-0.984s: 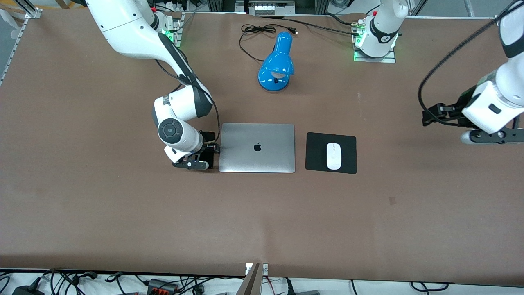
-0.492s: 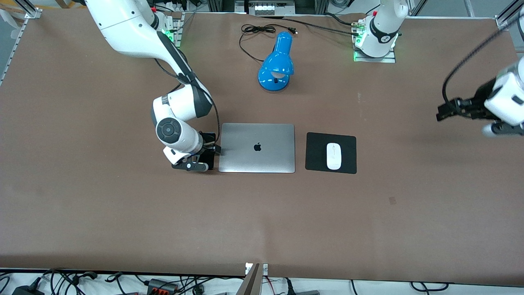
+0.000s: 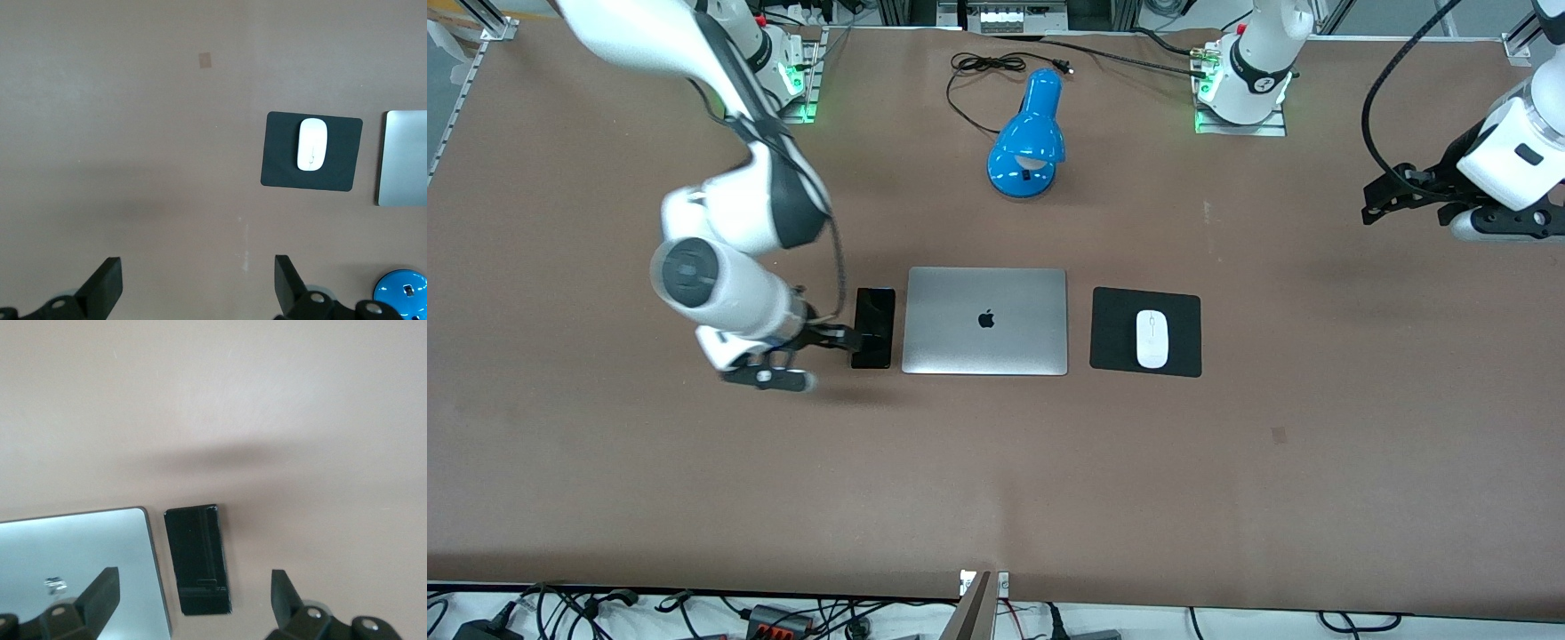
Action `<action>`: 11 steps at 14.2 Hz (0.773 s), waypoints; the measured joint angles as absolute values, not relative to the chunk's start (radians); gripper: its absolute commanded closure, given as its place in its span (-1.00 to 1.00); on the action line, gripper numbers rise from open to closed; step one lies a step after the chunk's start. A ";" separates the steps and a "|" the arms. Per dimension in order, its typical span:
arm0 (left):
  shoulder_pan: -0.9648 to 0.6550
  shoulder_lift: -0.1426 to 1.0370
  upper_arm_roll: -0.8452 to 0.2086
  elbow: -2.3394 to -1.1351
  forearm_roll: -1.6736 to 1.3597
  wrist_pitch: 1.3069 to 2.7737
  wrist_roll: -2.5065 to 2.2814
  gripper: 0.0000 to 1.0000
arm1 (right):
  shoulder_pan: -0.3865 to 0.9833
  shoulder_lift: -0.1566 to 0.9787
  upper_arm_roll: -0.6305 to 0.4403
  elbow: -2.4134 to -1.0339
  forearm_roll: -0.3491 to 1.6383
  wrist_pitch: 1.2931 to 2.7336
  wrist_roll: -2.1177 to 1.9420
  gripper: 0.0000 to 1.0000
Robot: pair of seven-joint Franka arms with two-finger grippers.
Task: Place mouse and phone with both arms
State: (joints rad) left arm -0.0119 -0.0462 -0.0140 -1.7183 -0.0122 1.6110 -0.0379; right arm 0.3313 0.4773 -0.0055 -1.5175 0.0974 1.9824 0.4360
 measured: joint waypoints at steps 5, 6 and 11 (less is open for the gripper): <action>-0.011 -0.043 -0.011 -1.711 -0.012 1.626 -0.034 -1.00 | 0.252 0.453 -0.027 -1.292 0.033 1.699 0.275 -1.00; -0.012 -0.043 -0.012 -1.706 -0.012 1.626 -0.034 -1.00 | 0.232 0.452 -0.036 -1.259 0.033 1.661 0.229 -1.00; -0.013 -0.043 -0.015 -1.702 -0.012 1.626 -0.032 -1.00 | 0.103 0.412 -0.044 -1.180 0.033 1.606 0.077 -1.00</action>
